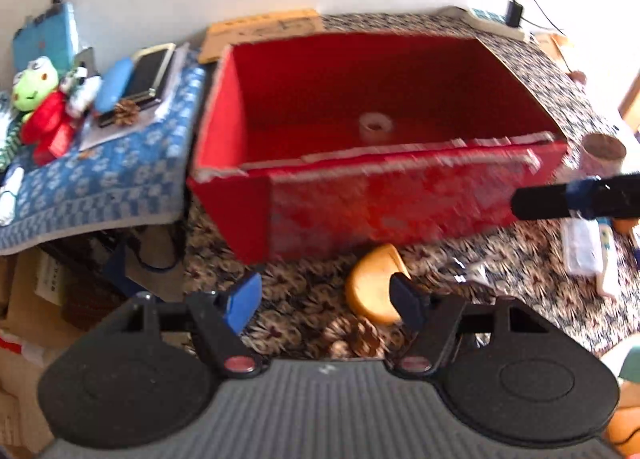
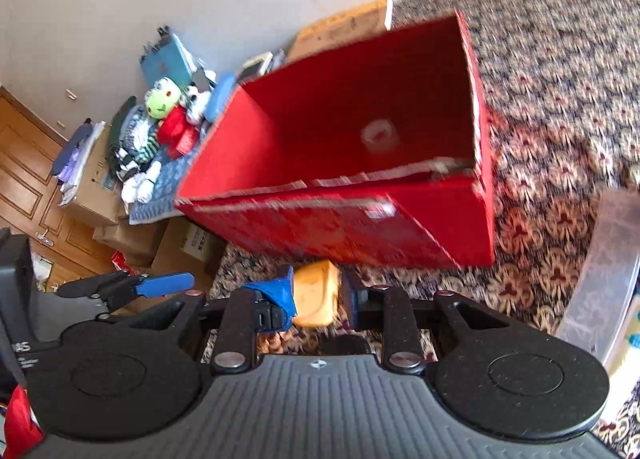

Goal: Organize rigid objects
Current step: 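Move the right gripper to the brown pine cone beside the box, then close the right gripper on the pine cone and lift it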

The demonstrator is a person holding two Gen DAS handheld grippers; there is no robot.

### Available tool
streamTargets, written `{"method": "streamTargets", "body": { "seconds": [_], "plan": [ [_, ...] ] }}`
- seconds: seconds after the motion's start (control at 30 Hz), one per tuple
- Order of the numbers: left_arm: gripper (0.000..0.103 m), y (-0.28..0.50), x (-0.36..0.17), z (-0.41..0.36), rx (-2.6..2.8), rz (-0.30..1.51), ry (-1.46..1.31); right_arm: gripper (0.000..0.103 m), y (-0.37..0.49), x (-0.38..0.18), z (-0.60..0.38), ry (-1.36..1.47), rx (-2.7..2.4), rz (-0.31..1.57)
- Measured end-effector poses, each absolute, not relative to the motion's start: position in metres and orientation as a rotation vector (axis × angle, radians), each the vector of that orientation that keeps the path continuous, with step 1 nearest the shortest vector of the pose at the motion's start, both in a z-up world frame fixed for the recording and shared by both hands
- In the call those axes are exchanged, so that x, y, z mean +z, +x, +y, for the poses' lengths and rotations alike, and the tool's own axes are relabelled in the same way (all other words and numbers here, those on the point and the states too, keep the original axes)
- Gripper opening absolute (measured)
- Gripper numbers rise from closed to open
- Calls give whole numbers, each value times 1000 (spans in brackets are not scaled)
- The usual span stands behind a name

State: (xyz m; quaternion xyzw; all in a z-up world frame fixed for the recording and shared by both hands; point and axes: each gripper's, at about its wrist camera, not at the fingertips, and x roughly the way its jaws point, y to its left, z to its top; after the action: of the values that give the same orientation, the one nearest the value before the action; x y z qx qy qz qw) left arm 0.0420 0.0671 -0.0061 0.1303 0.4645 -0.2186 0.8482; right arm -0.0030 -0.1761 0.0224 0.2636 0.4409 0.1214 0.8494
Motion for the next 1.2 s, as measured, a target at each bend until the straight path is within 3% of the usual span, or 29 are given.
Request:
{"method": "streamTargets", "body": {
  "seconds": [1.0,1.03,1.1,1.2],
  "plan": [
    [72,36,-90,93,-536,1150,78,14,36,-49,-123,837,465,1208],
    [71,36,-90,94,-537,1148,72,14,38,-50,-121,840,466,1215],
    [57,36,-90,94,-545,1141,68,14,40,-52,-117,834,464,1223],
    [50,37,-90,93,-553,1137,52,13,43,-52,-113,805,459,1220]
  ]
}}
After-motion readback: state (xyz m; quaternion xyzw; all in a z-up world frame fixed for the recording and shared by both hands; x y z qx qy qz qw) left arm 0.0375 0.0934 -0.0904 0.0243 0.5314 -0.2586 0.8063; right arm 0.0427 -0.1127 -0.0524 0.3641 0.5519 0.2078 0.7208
